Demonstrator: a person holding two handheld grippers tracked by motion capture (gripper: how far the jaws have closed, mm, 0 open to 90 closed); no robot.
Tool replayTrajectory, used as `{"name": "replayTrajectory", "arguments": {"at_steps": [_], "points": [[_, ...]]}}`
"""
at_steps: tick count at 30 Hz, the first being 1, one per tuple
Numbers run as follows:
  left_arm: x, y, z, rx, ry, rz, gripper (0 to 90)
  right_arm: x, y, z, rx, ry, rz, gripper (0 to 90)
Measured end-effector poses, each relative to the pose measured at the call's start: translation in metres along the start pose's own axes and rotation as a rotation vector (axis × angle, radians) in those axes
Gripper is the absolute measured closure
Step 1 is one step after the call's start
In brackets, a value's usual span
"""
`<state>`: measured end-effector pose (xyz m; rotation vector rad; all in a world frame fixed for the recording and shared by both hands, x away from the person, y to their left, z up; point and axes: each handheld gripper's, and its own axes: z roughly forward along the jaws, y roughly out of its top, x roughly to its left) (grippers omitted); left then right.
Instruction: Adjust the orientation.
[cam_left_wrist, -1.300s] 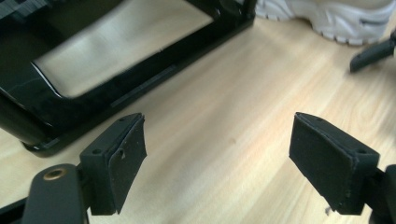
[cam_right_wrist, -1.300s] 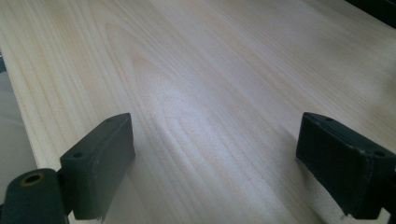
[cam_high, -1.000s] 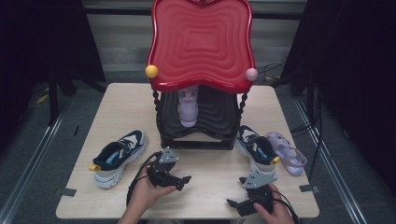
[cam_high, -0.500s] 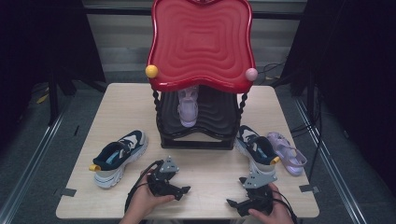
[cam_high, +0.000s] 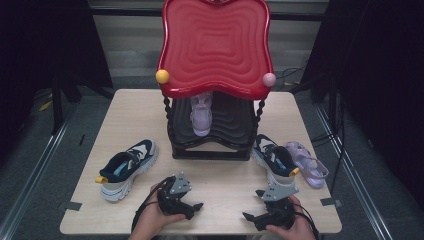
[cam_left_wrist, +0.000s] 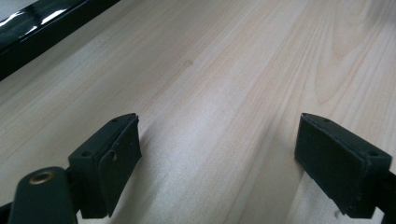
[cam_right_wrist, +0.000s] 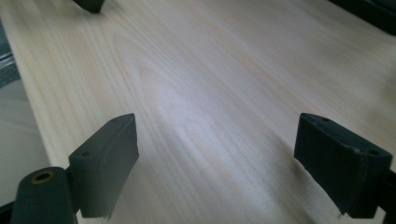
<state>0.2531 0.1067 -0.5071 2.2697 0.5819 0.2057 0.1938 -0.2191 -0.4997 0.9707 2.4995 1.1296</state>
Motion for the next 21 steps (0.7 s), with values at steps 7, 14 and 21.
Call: {"name": "replayTrajectory", "arguments": {"at_steps": [7, 14, 21], "points": [[0.0, 0.0, 0.0, -0.001, 0.0, -0.001, 13.4, 0.0, 0.012, -0.014, -0.014, 0.017, -0.005, 13.8], [0.0, 0.0, 0.0, -0.001, 0.0, -0.001, 13.4, -0.002, 0.023, -0.027, -0.011, 0.043, 0.001, 13.9], [0.0, 0.0, 0.0, 0.0, 0.0, 0.0, 13.4, -0.005, 0.044, -0.043, -0.015, 0.056, -0.024, 14.0]]}}
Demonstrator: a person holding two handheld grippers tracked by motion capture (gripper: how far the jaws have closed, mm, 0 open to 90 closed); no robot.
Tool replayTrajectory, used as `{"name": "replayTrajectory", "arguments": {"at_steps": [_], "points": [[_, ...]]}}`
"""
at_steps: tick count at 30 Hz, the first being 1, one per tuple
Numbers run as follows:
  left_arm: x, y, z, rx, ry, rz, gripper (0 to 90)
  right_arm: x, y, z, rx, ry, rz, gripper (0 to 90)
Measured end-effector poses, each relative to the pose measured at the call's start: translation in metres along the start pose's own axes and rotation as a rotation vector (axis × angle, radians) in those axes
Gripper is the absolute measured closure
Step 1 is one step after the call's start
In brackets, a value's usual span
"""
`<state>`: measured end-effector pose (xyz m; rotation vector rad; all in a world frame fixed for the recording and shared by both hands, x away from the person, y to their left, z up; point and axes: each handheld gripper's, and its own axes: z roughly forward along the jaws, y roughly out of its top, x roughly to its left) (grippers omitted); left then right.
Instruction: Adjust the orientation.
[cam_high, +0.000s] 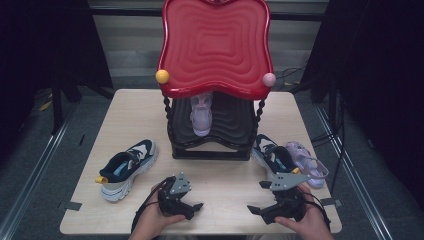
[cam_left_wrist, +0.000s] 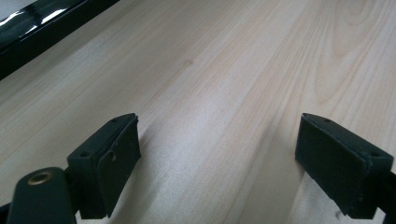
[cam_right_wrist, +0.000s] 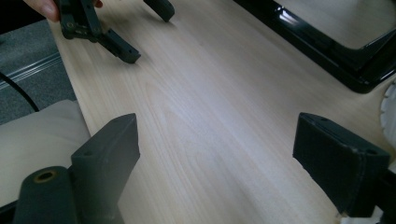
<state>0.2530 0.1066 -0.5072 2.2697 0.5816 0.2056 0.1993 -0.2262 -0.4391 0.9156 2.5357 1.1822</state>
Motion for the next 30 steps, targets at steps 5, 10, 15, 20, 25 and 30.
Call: {"name": "replayTrajectory", "arguments": {"at_steps": [5, 10, 15, 20, 25, 30], "points": [[0.0, 0.0, 0.0, 0.001, 0.001, 0.001, 13.4, -0.005, 0.011, -0.009, 0.004, 0.0, -0.008, 14.0], [0.0, 0.0, 0.0, 0.001, 0.0, 0.001, 13.4, -0.012, 0.02, -0.016, 0.012, 0.002, -0.01, 14.1], [0.0, 0.0, 0.0, 0.003, 0.0, 0.004, 13.4, -0.018, 0.026, -0.021, 0.016, -0.003, -0.018, 14.7], [0.0, 0.0, 0.0, 0.003, 0.0, 0.004, 13.4, -0.025, 0.031, -0.029, 0.009, -0.017, -0.017, 15.3], [0.0, 0.0, 0.0, 0.003, 0.0, 0.003, 13.4, -0.036, 0.033, -0.038, -0.003, -0.037, -0.002, 16.1], [0.0, 0.0, 0.0, 0.003, 0.0, 0.003, 13.4, -0.049, 0.033, -0.048, -0.016, -0.067, 0.021, 17.4]]}}
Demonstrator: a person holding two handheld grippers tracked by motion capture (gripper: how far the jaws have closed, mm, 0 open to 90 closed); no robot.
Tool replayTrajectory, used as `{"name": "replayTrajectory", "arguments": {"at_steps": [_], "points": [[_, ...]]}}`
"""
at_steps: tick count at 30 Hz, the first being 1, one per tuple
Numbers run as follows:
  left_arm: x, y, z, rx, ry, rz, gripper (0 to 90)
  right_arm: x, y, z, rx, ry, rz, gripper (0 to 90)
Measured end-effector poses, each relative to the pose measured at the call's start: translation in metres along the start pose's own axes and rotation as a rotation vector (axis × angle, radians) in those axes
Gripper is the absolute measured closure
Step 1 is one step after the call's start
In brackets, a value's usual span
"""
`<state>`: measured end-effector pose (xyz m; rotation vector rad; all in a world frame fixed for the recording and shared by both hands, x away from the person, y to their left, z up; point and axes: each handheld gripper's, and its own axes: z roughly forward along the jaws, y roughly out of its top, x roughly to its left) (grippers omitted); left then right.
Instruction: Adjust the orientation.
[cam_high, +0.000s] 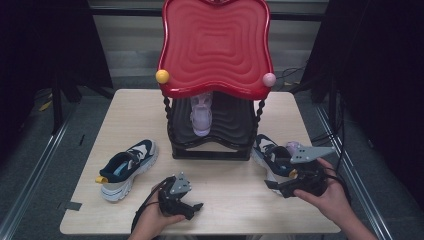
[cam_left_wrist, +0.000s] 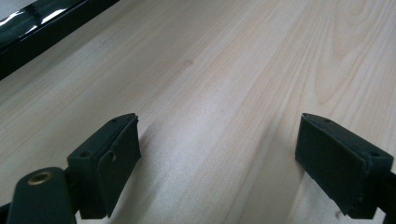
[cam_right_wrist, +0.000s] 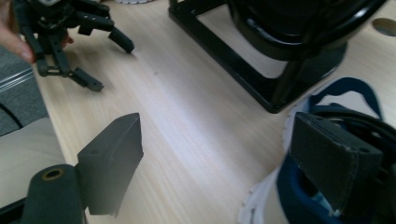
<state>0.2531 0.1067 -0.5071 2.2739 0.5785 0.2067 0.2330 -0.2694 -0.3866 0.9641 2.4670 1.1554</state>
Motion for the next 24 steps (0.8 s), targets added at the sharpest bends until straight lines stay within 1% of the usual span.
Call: {"name": "replayTrajectory", "arguments": {"at_steps": [1, 7, 14, 18, 24], "points": [[0.0, 0.0, 0.0, 0.0, 0.0, 0.0, 13.4, -0.003, 0.0, -0.002, -0.003, -0.007, 0.011, 17.4], [0.0, 0.0, 0.0, -0.001, 0.0, -0.001, 13.4, -0.021, -0.002, -0.013, -0.01, -0.061, 0.037, 18.1], [0.0, 0.0, 0.0, -0.001, 0.0, -0.001, 13.4, -0.039, -0.009, -0.019, -0.013, -0.114, 0.069, 20.2], [0.0, 0.0, 0.0, -0.001, 0.0, -0.001, 13.4, -0.047, -0.013, -0.021, -0.019, -0.132, 0.088, 20.7], [0.0, 0.0, 0.0, -0.001, 0.0, -0.001, 13.4, -0.057, -0.017, -0.025, -0.014, -0.166, 0.097, 21.8]]}}
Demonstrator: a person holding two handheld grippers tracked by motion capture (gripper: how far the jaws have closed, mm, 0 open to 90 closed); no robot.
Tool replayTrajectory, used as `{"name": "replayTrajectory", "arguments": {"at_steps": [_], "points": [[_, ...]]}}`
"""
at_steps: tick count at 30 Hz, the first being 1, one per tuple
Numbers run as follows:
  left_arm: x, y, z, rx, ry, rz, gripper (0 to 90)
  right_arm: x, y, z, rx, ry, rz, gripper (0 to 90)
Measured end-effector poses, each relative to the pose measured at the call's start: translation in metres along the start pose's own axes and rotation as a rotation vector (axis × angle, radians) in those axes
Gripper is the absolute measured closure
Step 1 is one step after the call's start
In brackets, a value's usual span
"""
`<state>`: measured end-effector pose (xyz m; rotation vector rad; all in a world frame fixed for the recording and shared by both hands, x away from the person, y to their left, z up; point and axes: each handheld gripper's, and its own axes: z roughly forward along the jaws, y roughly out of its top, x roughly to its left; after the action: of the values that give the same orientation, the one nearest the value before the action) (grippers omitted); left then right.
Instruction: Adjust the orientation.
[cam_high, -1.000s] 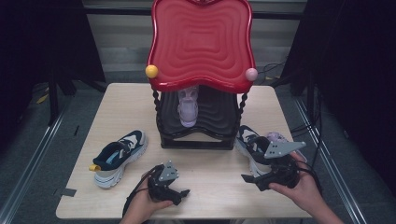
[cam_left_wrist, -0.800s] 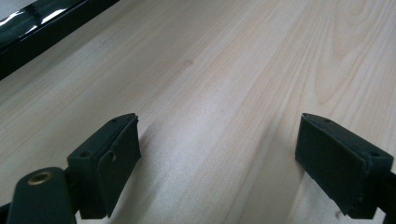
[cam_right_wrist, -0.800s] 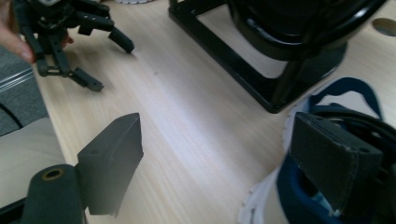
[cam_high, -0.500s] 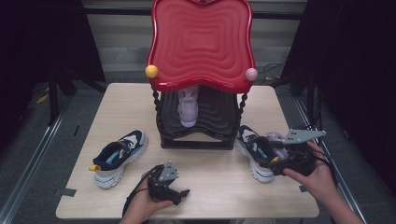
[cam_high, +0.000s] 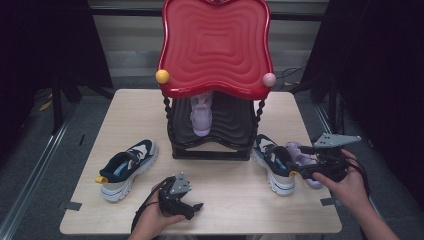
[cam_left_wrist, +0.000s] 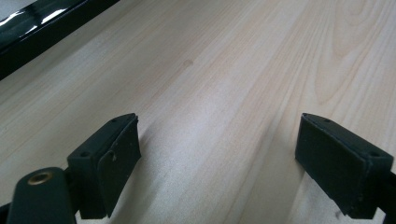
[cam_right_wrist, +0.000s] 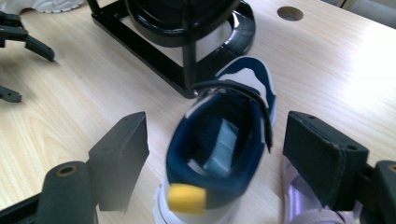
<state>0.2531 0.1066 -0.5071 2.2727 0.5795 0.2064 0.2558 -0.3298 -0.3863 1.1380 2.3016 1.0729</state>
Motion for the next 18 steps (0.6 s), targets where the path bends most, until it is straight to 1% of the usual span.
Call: {"name": "replayTrajectory", "arguments": {"at_steps": [3, 5, 7, 9, 18], "points": [[0.0, 0.0, 0.0, 0.0, 0.0, 0.0, 13.4, -0.007, -0.002, -0.001, 0.0, -0.015, 0.013, 22.0], [0.0, 0.0, 0.0, 0.0, 0.0, 0.0, 13.4, -0.012, -0.003, -0.002, -0.005, -0.023, 0.03, 22.2], [0.0, 0.0, 0.0, 0.0, 0.0, 0.0, 13.4, -0.016, -0.004, -0.004, 0.0, -0.045, 0.037, 22.5], [0.0, 0.0, 0.0, 0.0, 0.0, 0.0, 13.4, -0.02, -0.006, -0.004, 0.0, -0.057, 0.037, 23.0], [0.0, 0.0, 0.0, 0.0, 0.0, 0.0, 13.4, -0.031, -0.019, 0.003, 0.031, -0.091, 0.06, 24.9]]}}
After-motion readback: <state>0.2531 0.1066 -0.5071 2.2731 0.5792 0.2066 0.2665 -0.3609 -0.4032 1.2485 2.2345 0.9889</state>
